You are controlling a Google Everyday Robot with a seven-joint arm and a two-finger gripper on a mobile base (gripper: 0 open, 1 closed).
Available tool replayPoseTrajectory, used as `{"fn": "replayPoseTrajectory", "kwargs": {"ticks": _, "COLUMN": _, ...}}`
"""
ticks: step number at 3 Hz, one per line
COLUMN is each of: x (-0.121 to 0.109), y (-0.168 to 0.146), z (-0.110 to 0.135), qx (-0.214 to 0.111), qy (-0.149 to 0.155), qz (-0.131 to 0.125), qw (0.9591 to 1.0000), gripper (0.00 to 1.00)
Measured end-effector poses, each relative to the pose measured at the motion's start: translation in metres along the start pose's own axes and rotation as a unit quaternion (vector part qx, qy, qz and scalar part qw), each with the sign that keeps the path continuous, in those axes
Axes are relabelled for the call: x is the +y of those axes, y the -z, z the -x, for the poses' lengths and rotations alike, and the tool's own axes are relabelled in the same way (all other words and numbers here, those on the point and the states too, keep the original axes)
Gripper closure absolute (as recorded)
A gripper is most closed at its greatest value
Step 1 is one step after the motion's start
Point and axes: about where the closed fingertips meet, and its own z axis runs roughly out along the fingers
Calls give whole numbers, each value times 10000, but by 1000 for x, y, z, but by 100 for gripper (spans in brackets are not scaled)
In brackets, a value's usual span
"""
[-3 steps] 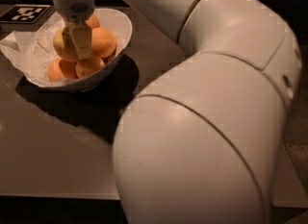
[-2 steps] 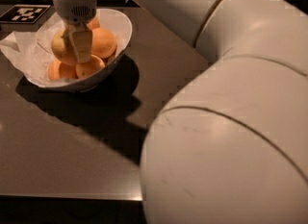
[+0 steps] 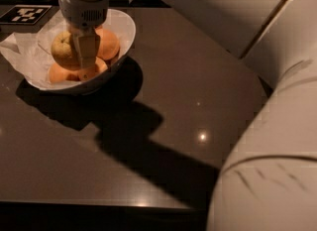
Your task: Pick orange from white bowl
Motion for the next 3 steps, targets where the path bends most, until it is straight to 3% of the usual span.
{"fn": "replayPoseTrajectory", "kwargs": {"ticks": 1, "x": 20, "y": 15, "z": 7, "qx": -229, "qy": 36, "qz": -282, "qw": 9993, "gripper": 100}}
{"fn": "replayPoseTrajectory", "kwargs": {"ticks": 2, "x": 56, "y": 57, "z": 26, "qx": -365, "qy": -71, "qz": -645, "qw": 9972, "gripper": 100}}
{"fn": "replayPoseTrajectory", "kwargs": {"ticks": 3, "x": 53, "y": 66, "z": 26, "qx": -310, "qy": -149, "qz": -618, "qw": 9975, "gripper": 100}}
